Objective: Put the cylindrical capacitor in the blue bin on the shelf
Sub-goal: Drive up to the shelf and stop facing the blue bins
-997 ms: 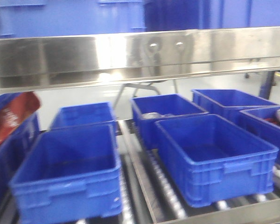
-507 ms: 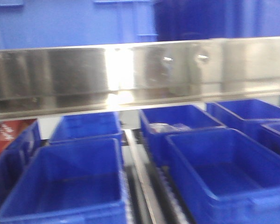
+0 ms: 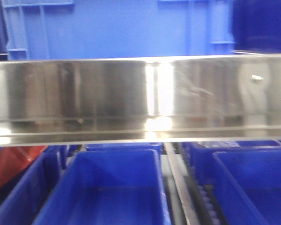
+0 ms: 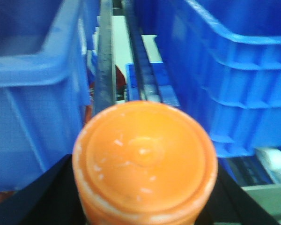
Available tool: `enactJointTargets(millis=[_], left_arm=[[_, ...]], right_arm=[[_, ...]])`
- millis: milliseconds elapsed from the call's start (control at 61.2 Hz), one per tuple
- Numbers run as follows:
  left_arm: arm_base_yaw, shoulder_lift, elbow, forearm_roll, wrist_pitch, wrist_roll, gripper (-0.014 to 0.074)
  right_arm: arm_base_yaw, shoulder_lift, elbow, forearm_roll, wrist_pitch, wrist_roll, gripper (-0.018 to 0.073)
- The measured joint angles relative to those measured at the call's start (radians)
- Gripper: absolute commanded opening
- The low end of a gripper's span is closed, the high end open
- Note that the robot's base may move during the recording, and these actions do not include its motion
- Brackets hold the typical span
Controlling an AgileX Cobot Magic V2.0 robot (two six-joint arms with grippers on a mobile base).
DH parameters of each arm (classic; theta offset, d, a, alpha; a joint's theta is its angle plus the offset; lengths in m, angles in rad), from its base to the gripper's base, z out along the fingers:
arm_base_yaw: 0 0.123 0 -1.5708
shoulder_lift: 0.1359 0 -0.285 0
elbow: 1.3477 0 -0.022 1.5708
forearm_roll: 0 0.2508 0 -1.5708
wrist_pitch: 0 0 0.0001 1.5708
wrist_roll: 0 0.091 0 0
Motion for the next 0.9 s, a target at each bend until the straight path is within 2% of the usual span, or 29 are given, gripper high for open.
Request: enactJointTargets(millis=[899], left_arm=[[0.0,0.0,0.0,0.0,0.0,0.0,-0.0111]], right_arm=[[0.0,0.0,0.0,0.0,0.0,0.0,-0.0151]])
